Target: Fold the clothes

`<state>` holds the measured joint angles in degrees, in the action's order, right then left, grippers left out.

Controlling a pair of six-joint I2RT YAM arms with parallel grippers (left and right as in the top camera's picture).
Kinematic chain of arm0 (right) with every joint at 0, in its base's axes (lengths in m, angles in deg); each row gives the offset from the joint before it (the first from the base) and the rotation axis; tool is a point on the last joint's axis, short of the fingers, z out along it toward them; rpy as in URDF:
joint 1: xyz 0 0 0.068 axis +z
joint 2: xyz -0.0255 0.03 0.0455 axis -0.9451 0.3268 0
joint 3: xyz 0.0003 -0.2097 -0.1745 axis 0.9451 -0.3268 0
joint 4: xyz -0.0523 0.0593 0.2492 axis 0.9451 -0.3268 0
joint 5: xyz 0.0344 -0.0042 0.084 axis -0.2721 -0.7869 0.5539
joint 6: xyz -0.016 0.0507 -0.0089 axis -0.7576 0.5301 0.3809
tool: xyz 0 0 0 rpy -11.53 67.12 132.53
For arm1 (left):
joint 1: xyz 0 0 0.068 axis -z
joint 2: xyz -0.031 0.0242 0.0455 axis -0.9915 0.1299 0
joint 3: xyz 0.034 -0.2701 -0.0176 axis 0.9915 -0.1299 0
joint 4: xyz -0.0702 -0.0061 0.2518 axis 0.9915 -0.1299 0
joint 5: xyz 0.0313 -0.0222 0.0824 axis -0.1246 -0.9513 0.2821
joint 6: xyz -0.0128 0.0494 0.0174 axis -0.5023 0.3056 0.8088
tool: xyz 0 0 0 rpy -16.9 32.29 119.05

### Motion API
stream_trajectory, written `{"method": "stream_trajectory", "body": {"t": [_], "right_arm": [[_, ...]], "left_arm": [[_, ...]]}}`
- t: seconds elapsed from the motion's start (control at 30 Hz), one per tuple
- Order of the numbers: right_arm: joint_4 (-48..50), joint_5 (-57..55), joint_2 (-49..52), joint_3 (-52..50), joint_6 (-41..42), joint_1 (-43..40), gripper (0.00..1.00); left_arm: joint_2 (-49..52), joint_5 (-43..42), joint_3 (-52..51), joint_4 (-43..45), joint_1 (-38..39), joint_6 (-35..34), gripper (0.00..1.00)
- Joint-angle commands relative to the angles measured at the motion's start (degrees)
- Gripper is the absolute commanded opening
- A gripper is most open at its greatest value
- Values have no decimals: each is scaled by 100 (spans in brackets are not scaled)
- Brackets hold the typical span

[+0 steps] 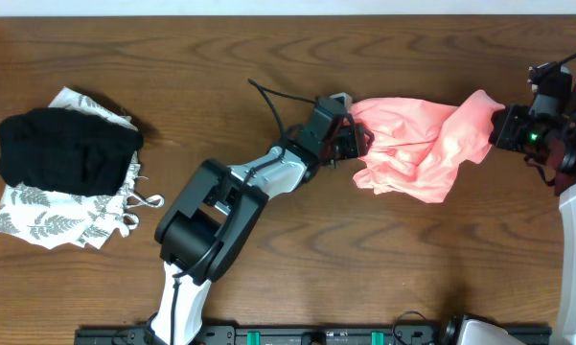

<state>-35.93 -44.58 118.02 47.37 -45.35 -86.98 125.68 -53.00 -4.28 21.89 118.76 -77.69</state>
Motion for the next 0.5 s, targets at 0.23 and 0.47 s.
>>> {"method": "stream_trajectory", "body": {"t": [0.23,0.47], "right_arm": [[-57,17,24,48,72,39,1],[-177,26,24,48,72,39,1]], "left_arm": [[234,219,66,22,-48,153,62],[339,195,72,81,-63,208,23]]}}
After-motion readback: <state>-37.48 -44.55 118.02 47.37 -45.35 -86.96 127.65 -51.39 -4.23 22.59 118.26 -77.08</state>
